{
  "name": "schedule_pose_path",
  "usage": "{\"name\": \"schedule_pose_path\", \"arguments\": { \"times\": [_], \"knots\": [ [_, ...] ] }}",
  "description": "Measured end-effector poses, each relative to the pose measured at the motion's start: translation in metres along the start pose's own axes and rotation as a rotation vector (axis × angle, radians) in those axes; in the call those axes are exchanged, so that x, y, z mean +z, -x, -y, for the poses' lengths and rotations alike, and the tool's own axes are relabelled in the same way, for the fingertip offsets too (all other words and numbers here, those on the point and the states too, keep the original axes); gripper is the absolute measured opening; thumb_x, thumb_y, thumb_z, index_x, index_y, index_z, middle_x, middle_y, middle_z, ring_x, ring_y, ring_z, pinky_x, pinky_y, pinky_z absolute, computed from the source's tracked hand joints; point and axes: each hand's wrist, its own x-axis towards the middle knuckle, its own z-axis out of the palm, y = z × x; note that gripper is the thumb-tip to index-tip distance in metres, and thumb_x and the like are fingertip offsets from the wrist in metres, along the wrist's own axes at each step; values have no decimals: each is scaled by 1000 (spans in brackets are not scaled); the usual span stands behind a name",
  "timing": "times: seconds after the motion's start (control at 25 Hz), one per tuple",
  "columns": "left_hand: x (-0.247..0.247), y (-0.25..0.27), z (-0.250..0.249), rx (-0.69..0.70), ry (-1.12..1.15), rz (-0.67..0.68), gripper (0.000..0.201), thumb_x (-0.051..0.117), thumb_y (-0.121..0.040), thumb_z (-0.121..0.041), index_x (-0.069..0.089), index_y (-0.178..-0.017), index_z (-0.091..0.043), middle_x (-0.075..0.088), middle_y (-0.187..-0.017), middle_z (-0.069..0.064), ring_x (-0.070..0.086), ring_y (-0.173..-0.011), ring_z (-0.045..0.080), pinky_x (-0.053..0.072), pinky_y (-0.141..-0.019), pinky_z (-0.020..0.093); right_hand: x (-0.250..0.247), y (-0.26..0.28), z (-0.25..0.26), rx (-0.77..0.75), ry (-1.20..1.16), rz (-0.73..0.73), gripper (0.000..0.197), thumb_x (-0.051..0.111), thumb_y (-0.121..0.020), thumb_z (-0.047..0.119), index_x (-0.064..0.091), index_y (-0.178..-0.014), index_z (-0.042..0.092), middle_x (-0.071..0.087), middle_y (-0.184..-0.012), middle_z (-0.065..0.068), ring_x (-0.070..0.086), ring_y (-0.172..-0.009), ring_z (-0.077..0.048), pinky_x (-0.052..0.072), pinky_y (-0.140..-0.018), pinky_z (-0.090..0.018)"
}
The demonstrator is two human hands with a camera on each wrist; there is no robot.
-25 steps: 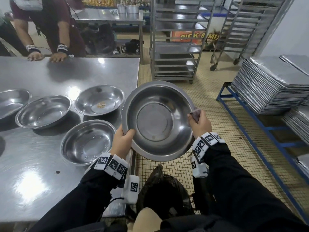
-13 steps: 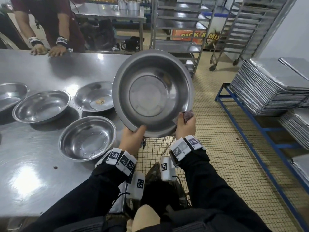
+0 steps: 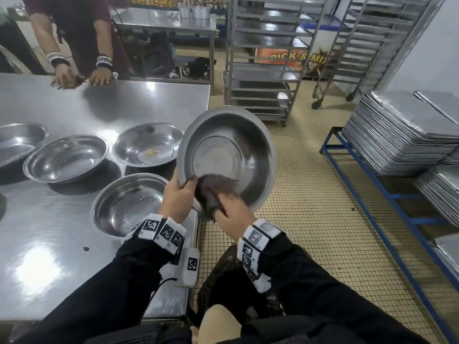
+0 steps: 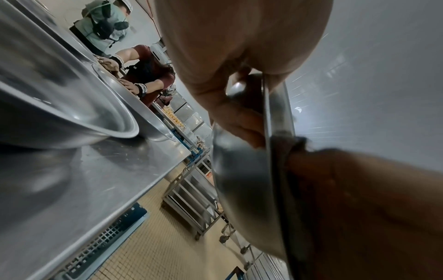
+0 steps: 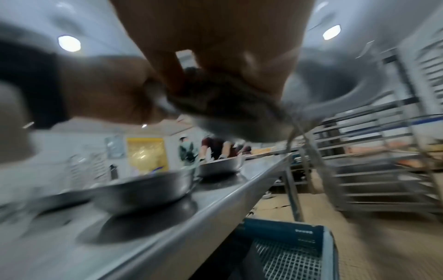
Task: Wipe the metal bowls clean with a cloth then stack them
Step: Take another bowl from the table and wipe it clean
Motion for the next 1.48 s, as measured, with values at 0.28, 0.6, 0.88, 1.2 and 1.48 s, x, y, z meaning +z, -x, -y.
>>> {"name": "schedule_pose_path", "arguments": {
  "times": [0.28,0.6,0.88,1.2,1.48],
  "knots": [
    [-12,-1,-5,83,-60,43,14,52,-94,-9,59,-96,-21,60,-81,0,53,-68,5,45,-66,20,-7,-20,-40,49,703,177,55,10,-100,41,4,-151,22,10,-158,-3,5,-145,-23,-4,-118,-45],
    [-18,-5,-16,146,-72,-50,14,50,-94,-10,59,-96,-20,61,-79,-4,55,-69,2,47,-66,17,1,2,-20,26,374,-67,59,7,-94,52,41,-138,35,43,-142,11,24,-140,-18,-1,-117,-41],
    [-20,-3,-20,60,-43,-62,12,49,-89,-9,60,-88,-11,57,-77,7,49,-70,16,41,-67,33,-19,4,-63,153,328,-307,60,9,-93,47,19,-148,24,-1,-156,6,-5,-145,-21,12,-118,-46],
    [-27,7,-8,-128,84,7,16,50,-86,-3,63,-85,-13,60,-75,10,57,-74,29,48,-67,43,-68,-14,-62,358,-187,-541,25,57,-92,32,53,-102,10,56,-82,4,59,-77,-17,42,-60,-18],
    [-19,22,-9,53,113,68,38,64,-86,-5,57,-116,-26,67,-100,1,68,-87,13,56,-70,30,-46,-1,-54,437,-525,-708,14,61,-89,20,51,-88,10,58,-80,3,58,-73,-11,48,-61,-20]
  ]
}}
